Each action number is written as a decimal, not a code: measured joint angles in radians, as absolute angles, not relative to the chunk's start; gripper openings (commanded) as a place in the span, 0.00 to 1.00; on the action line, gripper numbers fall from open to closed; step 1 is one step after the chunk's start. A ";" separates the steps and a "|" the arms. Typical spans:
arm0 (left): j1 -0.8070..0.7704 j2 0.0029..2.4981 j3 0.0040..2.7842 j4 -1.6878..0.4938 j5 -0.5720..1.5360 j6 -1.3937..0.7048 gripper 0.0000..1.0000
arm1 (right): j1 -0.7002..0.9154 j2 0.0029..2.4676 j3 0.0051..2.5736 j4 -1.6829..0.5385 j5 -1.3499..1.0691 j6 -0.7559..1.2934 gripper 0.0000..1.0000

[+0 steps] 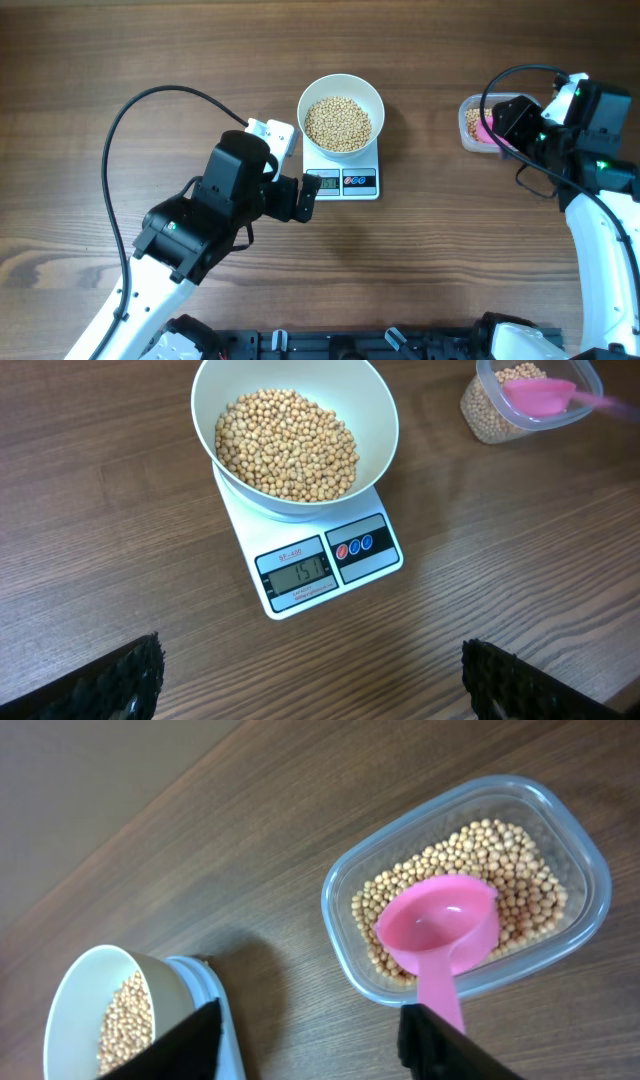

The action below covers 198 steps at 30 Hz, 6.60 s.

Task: Scoop item into bowl and weigh 150g on scale
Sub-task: 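Lower the pink scoop into the tub and open the right gripper, then close the right gripper on the pink scoop handle again, then lift the scoop and carry it left over the white bowl, then dip the scoop into the bowl to pick up a few soybeans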

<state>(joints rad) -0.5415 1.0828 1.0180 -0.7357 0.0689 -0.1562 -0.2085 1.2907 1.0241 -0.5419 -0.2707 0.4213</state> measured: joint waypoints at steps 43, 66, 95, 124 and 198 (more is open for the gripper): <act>-0.542 1.083 1.018 -0.736 0.069 -0.156 1.00 | -0.381 1.378 0.963 -0.763 -0.322 0.199 0.83; -0.542 1.083 1.018 -0.736 0.069 -0.156 1.00 | -0.405 1.535 0.963 -0.724 -0.545 0.150 0.72; -0.542 1.083 1.018 -0.736 0.069 -0.156 1.00 | -0.405 1.606 0.963 -0.687 -0.595 0.140 0.11; -0.542 1.083 1.018 -0.736 0.069 -0.156 1.00 | -0.377 1.358 1.052 -0.722 -0.659 0.110 0.04; -0.542 1.083 1.018 -0.736 0.069 -0.156 1.00 | 0.450 1.904 1.621 -1.017 -0.124 -0.293 0.04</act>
